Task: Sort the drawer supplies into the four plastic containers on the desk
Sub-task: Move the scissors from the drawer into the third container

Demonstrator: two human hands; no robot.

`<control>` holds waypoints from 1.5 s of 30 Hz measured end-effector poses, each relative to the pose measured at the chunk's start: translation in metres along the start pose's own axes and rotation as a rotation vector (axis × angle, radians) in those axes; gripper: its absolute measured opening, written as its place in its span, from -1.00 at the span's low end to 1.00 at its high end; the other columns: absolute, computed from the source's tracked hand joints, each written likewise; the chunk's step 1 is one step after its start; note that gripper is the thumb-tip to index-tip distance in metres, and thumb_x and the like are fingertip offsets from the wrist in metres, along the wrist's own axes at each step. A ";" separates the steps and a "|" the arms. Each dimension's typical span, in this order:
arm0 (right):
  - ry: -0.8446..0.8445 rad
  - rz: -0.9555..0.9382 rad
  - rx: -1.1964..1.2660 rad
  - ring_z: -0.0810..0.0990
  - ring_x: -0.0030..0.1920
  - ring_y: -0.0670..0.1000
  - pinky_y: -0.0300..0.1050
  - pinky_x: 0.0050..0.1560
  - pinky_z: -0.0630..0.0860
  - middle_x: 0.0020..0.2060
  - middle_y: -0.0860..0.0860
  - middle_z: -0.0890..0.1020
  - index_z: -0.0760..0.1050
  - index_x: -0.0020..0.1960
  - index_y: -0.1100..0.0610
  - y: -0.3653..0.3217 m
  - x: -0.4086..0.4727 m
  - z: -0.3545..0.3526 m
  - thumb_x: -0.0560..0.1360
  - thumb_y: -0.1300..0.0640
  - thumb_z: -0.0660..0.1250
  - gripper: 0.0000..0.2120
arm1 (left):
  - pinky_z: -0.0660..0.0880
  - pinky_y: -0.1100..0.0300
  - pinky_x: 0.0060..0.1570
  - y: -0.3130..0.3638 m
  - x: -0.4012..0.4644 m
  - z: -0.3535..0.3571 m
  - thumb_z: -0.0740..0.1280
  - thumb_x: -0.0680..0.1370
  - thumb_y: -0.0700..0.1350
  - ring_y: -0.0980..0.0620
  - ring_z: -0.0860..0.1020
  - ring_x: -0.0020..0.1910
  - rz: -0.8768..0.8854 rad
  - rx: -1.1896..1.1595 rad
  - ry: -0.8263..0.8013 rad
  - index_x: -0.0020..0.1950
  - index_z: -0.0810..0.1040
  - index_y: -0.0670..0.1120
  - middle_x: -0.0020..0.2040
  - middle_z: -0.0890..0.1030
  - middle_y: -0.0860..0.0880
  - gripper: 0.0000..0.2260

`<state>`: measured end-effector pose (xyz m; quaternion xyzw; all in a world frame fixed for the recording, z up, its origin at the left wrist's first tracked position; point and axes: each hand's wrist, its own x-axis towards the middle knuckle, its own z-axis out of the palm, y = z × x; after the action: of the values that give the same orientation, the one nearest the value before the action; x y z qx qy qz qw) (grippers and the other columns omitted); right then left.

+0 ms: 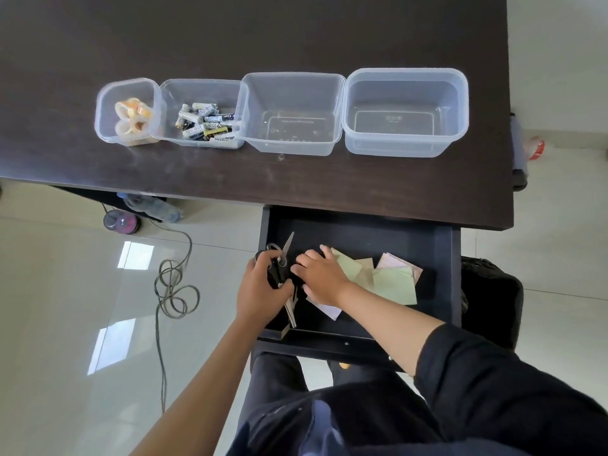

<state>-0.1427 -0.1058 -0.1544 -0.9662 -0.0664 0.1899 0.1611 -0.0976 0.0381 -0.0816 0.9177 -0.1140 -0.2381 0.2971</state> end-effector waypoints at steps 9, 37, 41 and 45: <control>-0.114 -0.007 -0.151 0.29 0.30 0.20 0.14 0.28 0.21 0.32 0.15 0.32 0.32 0.35 0.05 -0.003 0.019 -0.004 0.42 -0.07 0.40 -0.43 | 0.37 0.31 -0.10 -0.026 -0.018 -0.012 0.45 0.39 -0.18 0.07 0.46 -0.04 -0.075 -0.086 0.040 0.21 0.43 0.06 0.07 0.51 0.03 -0.57; 0.886 0.488 0.888 0.59 -0.15 -0.14 -0.47 -0.10 0.48 -0.20 -0.15 0.58 0.56 0.06 0.14 0.021 -0.062 -0.130 0.46 0.26 0.42 -0.81 | 0.39 0.46 -0.15 0.113 0.065 -0.102 0.46 0.40 -0.15 0.15 0.53 -0.13 0.336 -0.299 0.117 0.22 0.45 0.06 0.01 0.54 0.03 -0.58; 0.952 0.507 0.920 0.62 -0.09 -0.09 -0.33 -0.05 0.55 -0.15 -0.13 0.61 0.55 0.03 0.07 0.014 -0.054 -0.143 0.48 0.26 0.38 -0.83 | 0.43 0.36 -0.20 0.136 0.103 -0.135 0.44 0.41 -0.18 0.10 0.51 -0.16 0.420 -0.194 0.040 0.24 0.44 0.03 -0.02 0.53 0.04 -0.57; 1.027 0.553 0.925 0.58 -0.09 -0.21 -0.42 -0.09 0.52 -0.16 -0.14 0.61 0.52 0.01 0.03 0.006 -0.042 -0.159 0.50 0.25 0.34 -0.84 | 0.45 0.30 -0.26 0.158 0.142 -0.158 0.39 0.39 -0.25 0.05 0.50 -0.20 0.451 -0.091 -0.076 0.17 0.46 0.04 -0.09 0.53 0.04 -0.60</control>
<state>-0.1191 -0.1651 -0.0025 -0.7482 0.3496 -0.2436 0.5085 0.0931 -0.0604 0.0732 0.8450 -0.3166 -0.2047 0.3792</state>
